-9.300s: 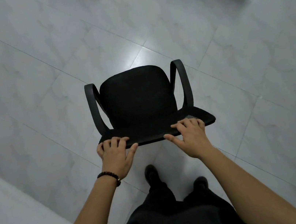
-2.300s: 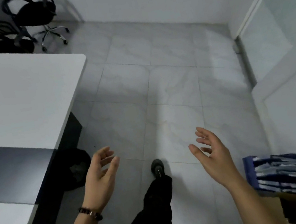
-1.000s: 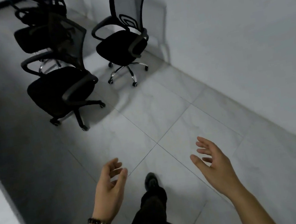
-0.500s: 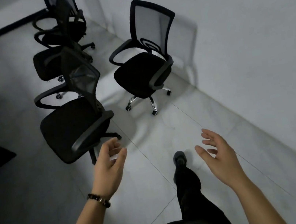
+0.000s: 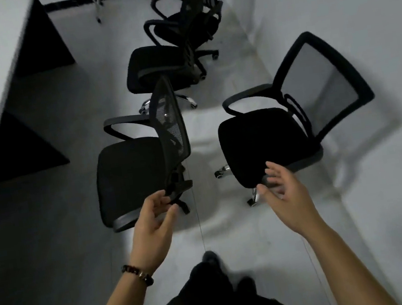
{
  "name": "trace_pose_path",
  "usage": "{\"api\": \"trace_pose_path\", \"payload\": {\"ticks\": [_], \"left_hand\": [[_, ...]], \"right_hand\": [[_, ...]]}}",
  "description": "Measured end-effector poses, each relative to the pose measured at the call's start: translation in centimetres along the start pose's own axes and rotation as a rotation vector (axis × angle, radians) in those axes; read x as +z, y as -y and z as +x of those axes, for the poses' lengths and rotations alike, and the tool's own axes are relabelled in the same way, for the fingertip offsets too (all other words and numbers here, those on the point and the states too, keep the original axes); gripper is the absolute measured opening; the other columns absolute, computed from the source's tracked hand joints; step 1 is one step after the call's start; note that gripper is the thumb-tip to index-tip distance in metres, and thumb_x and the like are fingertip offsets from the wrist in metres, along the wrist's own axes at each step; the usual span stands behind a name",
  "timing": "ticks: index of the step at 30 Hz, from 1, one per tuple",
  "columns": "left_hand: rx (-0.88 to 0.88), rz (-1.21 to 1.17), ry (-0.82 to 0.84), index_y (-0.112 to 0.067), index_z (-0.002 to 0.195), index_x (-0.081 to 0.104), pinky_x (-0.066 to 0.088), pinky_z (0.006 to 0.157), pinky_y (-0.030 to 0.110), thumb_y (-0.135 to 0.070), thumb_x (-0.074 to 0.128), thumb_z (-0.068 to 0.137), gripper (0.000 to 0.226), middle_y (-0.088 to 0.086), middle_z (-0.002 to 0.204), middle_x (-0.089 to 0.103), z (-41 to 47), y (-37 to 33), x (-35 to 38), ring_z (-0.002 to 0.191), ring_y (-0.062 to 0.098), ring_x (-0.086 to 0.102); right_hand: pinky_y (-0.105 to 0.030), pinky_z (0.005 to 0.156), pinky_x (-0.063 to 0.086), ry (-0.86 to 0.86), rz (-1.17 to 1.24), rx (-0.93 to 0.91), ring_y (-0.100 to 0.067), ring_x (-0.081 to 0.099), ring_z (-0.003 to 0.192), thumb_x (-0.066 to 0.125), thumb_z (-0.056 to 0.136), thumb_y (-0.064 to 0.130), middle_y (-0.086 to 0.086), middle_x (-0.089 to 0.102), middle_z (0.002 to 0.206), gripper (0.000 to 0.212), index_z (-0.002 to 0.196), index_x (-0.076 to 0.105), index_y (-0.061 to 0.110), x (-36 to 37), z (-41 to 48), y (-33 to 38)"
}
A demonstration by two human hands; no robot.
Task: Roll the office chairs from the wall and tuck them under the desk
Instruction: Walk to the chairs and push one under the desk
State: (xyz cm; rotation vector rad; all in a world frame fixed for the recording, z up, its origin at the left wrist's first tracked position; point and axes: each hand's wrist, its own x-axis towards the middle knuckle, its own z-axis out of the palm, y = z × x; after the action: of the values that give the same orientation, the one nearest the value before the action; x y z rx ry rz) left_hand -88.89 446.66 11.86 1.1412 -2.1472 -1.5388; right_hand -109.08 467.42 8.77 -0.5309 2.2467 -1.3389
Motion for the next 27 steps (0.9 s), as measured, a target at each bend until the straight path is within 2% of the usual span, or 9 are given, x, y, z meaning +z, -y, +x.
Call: {"api": "trace_pose_path", "payload": {"ticks": [3,6,11,14,19,21,23,25,27], "left_hand": [[-0.085,-0.004,-0.032,-0.025,0.134,0.042,0.046,0.083,0.018,-0.028,0.058,0.091,0.046,-0.011,0.119,0.055,4.7,1.3,1.3,0.107,0.001,0.055],[-0.145,-0.018,-0.035,-0.026,0.138,0.038,0.043,0.087,0.016,-0.029,0.059,0.090,0.052,-0.009,0.128,0.052,9.4,2.3,2.2,0.115,0.004,0.052],[-0.196,-0.083,-0.106,-0.022,0.140,0.038,0.044,0.071,0.005,-0.025,0.058,0.091,0.053,-0.005,0.129,0.050,17.9,0.7,2.6,0.110,0.003,0.052],[-0.195,-0.106,-0.157,-0.020,0.137,0.042,0.044,0.077,0.009,-0.025,0.058,0.092,0.048,-0.001,0.129,0.052,22.7,-0.7,2.7,0.106,0.002,0.053],[-0.248,-0.124,-0.188,-0.019,0.139,0.041,0.042,0.093,0.020,-0.033,0.055,0.093,0.050,-0.001,0.135,0.049,29.3,-0.1,4.5,0.114,0.004,0.050],[-0.326,-0.124,-0.209,-0.017,0.140,0.040,0.042,0.100,0.028,-0.036,0.053,0.094,0.052,0.001,0.137,0.048,31.4,0.8,5.7,0.121,0.009,0.049],[-0.437,-0.114,-0.222,-0.017,0.140,0.039,0.040,0.104,0.036,-0.041,0.049,0.094,0.053,0.002,0.139,0.047,33.6,2.3,7.2,0.125,0.015,0.047],[-0.549,-0.093,-0.216,-0.017,0.141,0.040,0.037,0.106,0.038,-0.049,0.043,0.094,0.056,0.002,0.141,0.046,35.1,3.4,8.7,0.129,0.019,0.044],[-0.667,-0.119,-0.202,-0.016,0.143,0.038,0.032,0.110,0.035,-0.052,0.037,0.095,0.059,0.003,0.145,0.043,36.8,4.3,10.2,0.134,0.021,0.039]], "right_hand": [[-0.027,0.101,0.043,0.095,-0.057,-0.014,0.000,0.050,0.121,0.065,0.092,0.033,0.012,0.052,0.134,0.057,0.144,0.040,0.033,1.0,7.7,-0.3],[-0.028,0.103,0.041,0.180,-0.143,-0.028,-0.002,0.048,0.123,0.064,0.092,0.036,0.010,0.050,0.137,0.059,0.145,0.038,0.033,2.4,14.4,0.1],[-0.035,0.107,0.041,0.304,-0.267,-0.111,-0.008,0.048,0.125,0.064,0.092,0.034,0.004,0.049,0.141,0.059,0.146,0.040,0.025,4.7,25.8,4.8],[-0.037,0.108,0.041,0.353,-0.325,-0.205,-0.008,0.048,0.126,0.064,0.092,0.032,0.002,0.049,0.142,0.058,0.145,0.041,0.024,6.3,31.8,7.8],[-0.028,0.103,0.037,0.528,-0.545,-0.375,-0.008,0.046,0.128,0.060,0.094,0.038,0.006,0.048,0.139,0.053,0.143,0.042,0.027,10.3,41.7,10.8],[-0.032,0.106,0.036,0.583,-0.628,-0.495,-0.014,0.045,0.129,0.057,0.094,0.039,0.003,0.049,0.138,0.050,0.141,0.046,0.024,12.7,45.6,11.1],[-0.042,0.110,0.034,0.633,-0.748,-0.667,-0.022,0.042,0.131,0.052,0.093,0.046,-0.002,0.051,0.138,0.050,0.138,0.051,0.023,16.1,49.8,10.7],[-0.050,0.118,0.021,0.747,-0.940,-0.846,-0.028,0.034,0.139,0.046,0.090,0.056,-0.007,0.048,0.144,0.056,0.136,0.055,0.025,19.6,53.0,9.4],[-0.050,0.119,-0.001,0.909,-1.092,-0.951,-0.030,0.023,0.145,0.041,0.089,0.065,-0.007,0.044,0.149,0.059,0.132,0.059,0.029,22.5,55.6,8.0]]}}
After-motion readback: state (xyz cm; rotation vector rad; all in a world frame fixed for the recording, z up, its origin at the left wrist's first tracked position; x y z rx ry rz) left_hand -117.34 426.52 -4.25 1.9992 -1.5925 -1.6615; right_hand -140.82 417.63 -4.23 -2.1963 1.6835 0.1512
